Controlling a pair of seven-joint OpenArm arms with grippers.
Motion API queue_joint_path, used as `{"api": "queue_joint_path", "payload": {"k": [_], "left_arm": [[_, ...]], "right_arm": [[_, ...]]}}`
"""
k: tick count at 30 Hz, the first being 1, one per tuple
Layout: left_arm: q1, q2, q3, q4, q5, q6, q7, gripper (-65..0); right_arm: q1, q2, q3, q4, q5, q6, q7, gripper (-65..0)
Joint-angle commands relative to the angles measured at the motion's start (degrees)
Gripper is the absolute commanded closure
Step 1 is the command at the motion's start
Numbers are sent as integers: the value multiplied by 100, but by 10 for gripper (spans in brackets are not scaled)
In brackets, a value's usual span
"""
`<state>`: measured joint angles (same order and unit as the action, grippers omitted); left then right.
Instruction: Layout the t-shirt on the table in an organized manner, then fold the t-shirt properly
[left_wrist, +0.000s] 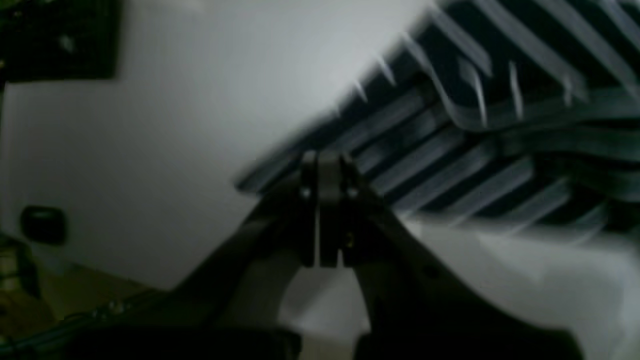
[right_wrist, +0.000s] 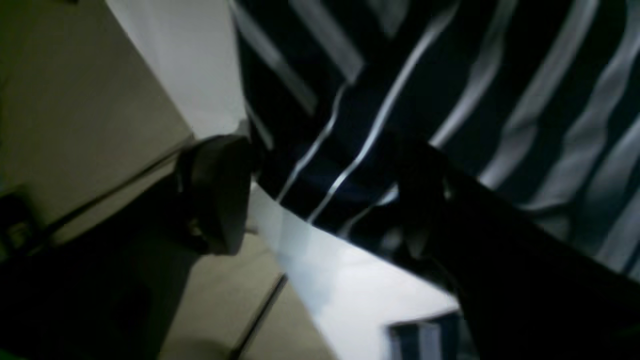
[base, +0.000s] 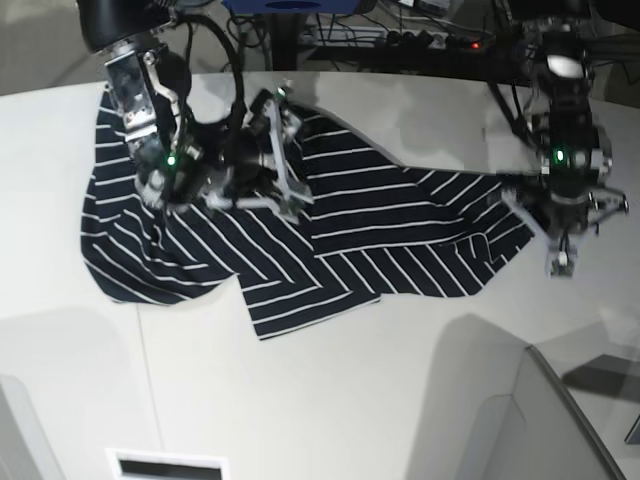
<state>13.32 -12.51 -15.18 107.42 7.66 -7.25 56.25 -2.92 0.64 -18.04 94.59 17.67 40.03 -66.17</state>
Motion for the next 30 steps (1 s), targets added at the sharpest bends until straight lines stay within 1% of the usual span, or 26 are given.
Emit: {"api": "queue_joint_path", "payload": {"k": [1, 4, 6, 7, 12, 15, 17, 21, 27, 30], "left_arm": [[158, -107, -16, 111, 82, 61, -135, 0], [712, -142, -16, 32, 82, 61, -680, 0], [958, -142, -25, -179, 135, 61, -1067, 0], [1046, -142, -42, -355, 135, 61, -1295, 0], [1081, -116, -95, -1322, 135, 87, -2359, 0], [932, -63, -333, -1761, 135, 87, -2799, 0], [712, -1, -500, -2122, 144, 87, -2886, 0], [334, -19, -535, -2728, 153, 87, -2904, 0], [-71, -19, -526, -3098, 153, 87, -2913, 0], [-264, -19, -526, -3309, 153, 87, -2913, 0]], "right_arm": [[199, -16, 6, 172, 22, -3, 46, -431], [674, -51, -2, -21, 31, -3, 222, -432], [1026, -113, -11, -487, 39, -3, 441, -432], [1219, -218, -11, -865, 39, -3, 591, -432], [2037, -508, -11, -2738, 39, -3, 1356, -432], [2380, -623, -20, -3582, 39, -3, 1804, -432], [2556, -658, -11, -4021, 39, -3, 2015, -432], [2758, -684, 15, -4461, 39, -3, 2296, -432], [2793, -649, 6, -4487, 39, -3, 2288, -432], [2802, -491, 6, -4487, 39, -3, 2288, -432]]}}
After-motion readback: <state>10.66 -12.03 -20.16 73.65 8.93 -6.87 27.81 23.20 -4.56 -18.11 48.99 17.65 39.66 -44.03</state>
